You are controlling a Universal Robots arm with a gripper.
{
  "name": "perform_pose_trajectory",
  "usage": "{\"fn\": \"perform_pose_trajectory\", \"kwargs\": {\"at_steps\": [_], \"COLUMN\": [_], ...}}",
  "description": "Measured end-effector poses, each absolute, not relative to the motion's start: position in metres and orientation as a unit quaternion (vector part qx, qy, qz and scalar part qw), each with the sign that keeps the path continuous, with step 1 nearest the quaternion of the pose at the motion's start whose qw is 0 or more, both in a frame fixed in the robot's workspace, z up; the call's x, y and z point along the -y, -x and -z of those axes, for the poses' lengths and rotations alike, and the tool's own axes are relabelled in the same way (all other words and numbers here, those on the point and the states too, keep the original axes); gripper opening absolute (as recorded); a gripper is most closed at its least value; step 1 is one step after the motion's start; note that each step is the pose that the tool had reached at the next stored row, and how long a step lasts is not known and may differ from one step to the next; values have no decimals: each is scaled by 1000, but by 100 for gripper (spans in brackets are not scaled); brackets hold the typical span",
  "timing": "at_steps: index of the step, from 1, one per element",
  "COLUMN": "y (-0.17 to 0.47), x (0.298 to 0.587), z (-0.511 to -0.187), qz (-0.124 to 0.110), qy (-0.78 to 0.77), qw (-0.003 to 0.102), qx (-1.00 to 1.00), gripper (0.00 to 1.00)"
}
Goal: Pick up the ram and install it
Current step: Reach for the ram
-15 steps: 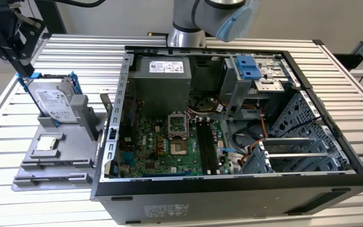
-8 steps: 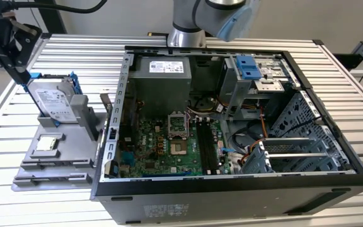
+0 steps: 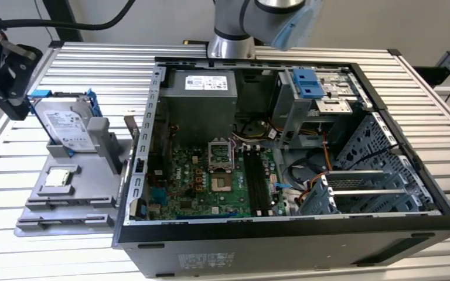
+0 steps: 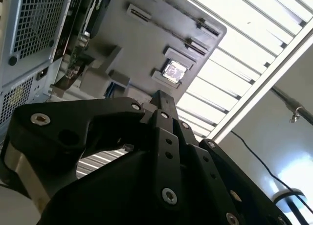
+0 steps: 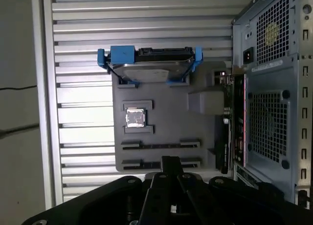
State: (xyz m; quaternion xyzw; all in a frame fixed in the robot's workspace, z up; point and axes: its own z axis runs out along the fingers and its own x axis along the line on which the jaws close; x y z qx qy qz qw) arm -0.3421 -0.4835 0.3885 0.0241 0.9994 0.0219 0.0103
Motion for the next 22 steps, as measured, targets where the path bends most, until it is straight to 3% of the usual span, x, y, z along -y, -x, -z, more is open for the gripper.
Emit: {"fn": "perform_pose_trajectory", "kwargs": {"at_steps": [12, 22], "y": [344, 344], "x": [523, 525], "z": [-387, -387], "qz": [-22, -22], "qy": [-24, -24], "qw": [10, 9], "qx": [-999, -999], "gripper": [0, 0]}}
